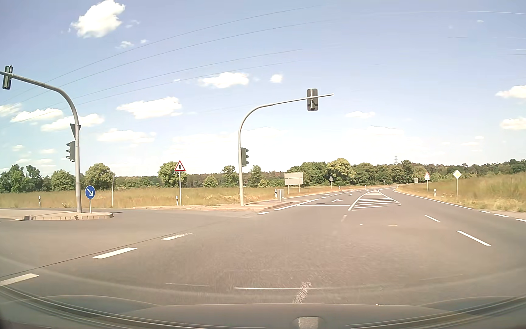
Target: Follow the waypoints while adhering to traffic rules and regulations
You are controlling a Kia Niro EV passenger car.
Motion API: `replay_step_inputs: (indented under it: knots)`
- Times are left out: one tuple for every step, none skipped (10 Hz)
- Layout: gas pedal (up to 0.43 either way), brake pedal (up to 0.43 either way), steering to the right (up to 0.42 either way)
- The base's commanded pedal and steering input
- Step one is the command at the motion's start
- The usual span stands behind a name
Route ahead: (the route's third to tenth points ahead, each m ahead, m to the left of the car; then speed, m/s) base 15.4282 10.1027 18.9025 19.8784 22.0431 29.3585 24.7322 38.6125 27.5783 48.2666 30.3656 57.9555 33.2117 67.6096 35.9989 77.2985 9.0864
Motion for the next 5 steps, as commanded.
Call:
replay_step_inputs:
  knots:
    - [0.0, 0.189, -0.122]
    - [0.0, 0.171, -0.129]
    - [0.0, 0.159, -0.139]
    - [0.0, 0.152, -0.15]
    - [0.0, 0.146, -0.156]
